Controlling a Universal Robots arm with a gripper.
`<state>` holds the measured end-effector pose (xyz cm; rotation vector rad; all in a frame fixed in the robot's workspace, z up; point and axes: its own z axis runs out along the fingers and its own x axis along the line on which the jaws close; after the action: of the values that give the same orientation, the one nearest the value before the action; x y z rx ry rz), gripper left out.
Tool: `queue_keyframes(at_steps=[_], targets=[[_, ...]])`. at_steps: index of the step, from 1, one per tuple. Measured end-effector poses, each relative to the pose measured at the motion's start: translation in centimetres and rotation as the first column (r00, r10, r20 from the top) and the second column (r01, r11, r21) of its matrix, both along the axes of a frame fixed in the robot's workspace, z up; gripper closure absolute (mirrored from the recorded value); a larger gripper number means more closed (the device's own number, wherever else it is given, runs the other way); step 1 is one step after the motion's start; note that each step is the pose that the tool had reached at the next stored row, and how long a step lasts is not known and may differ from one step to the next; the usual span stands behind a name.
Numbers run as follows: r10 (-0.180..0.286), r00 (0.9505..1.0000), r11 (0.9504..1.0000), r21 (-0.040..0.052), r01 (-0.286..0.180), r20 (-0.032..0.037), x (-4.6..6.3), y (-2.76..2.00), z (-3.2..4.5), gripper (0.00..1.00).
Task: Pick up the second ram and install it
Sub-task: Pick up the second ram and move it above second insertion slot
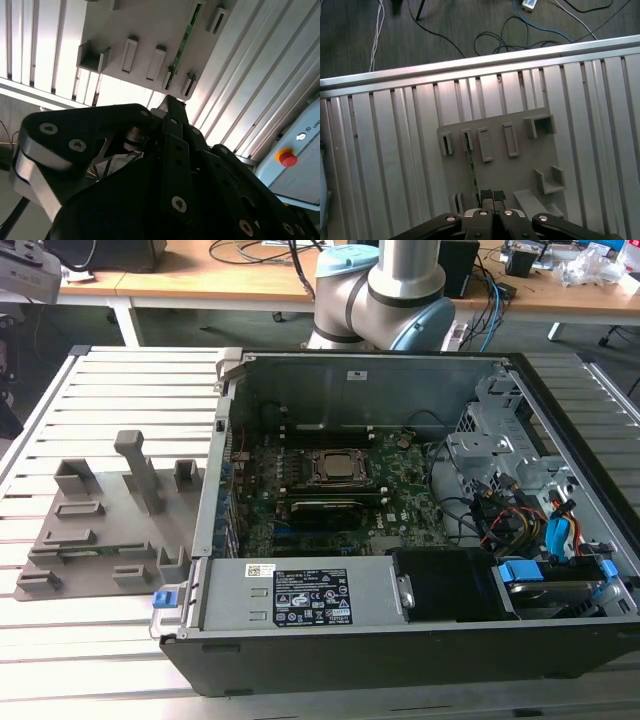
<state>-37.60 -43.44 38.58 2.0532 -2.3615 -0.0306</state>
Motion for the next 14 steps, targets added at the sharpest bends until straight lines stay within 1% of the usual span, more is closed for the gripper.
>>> queue_keyframes(at_steps=[2, 6, 8, 9, 14], targets=[[0.009, 1.0000, 1.0000, -0.0004, -0.009, 0.0000, 0.00, 0.00, 0.00, 0.89], [0.043, 0.9991, 0.9991, -0.0007, -0.043, 0.0000, 0.00, 0.00, 0.00, 0.89], [0.075, 0.9972, 0.9972, -0.0008, -0.075, 0.0000, 0.00, 0.00, 0.00, 0.89], [0.082, 0.9967, 0.9967, -0.0009, -0.082, -0.0001, 0.00, 0.01, 0.00, 0.89], [0.086, 0.9963, 0.9963, -0.0010, -0.086, 0.0000, 0.00, 0.01, 0.00, 0.89]])
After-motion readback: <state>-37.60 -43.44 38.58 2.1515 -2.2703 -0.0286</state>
